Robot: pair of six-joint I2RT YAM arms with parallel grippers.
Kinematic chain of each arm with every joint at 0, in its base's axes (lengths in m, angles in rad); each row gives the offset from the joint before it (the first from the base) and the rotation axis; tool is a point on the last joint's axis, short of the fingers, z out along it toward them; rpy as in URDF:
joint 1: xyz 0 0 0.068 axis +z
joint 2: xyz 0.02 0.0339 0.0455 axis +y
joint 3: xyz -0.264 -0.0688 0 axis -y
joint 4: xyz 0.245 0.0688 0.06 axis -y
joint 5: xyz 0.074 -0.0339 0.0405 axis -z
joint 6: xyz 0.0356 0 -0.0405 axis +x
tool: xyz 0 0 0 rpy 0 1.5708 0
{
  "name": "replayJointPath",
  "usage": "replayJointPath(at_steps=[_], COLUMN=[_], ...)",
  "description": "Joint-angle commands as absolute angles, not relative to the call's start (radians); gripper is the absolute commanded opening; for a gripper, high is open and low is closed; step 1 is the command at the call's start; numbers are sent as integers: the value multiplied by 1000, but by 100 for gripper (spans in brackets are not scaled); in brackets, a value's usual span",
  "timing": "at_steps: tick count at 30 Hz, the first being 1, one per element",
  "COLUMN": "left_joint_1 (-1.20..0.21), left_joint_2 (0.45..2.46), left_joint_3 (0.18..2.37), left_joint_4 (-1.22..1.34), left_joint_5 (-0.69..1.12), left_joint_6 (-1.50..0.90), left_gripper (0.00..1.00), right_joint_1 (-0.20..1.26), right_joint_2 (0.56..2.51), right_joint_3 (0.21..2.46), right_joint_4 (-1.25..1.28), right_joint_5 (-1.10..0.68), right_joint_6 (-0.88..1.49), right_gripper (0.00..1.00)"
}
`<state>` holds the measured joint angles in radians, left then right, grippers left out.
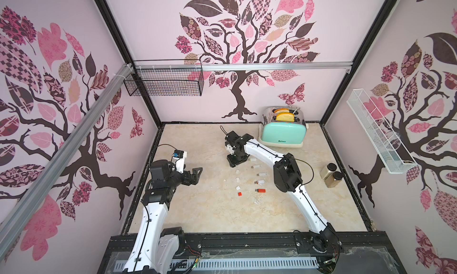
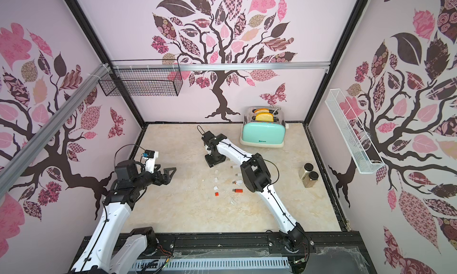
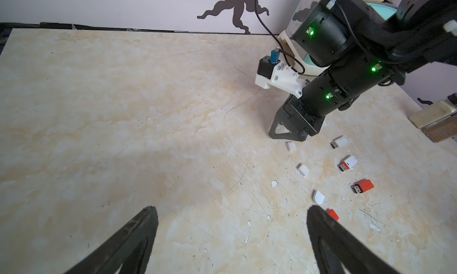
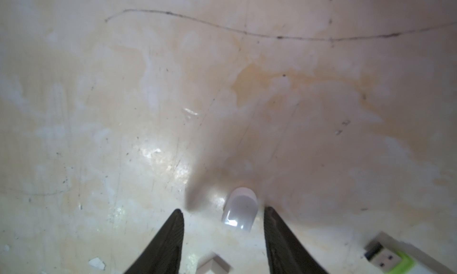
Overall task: Close the usb drive cover
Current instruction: Pick up the cover from the center of the board.
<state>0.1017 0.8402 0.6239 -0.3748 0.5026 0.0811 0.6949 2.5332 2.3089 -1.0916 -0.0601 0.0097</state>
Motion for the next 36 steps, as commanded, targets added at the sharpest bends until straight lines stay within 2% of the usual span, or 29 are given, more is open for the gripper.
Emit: replayJointPath(at_steps=[1, 5, 27, 36], left_joint_1=[109, 105, 99, 91], left_joint_2=[834, 833, 828, 822], left_joint_3=[624, 615, 622, 611], left_joint_4=[-359, -349, -362, -351], left_joint_5=[505, 524, 504, 515], left_joint_6=[83, 84, 86, 94], left_gripper=[98, 98, 98, 98], right_joint_1=[694, 696, 701, 700], right_joint_2=[2562, 2582, 2657, 2673], right_joint_3=[2343, 2368, 2492, 2485], right_joint_4=[-1126, -1133, -1288, -1243], right_joint_5=[-1, 8, 41, 15], right_joint_6=[25, 57, 71, 15], right_gripper=[54, 54, 38, 37])
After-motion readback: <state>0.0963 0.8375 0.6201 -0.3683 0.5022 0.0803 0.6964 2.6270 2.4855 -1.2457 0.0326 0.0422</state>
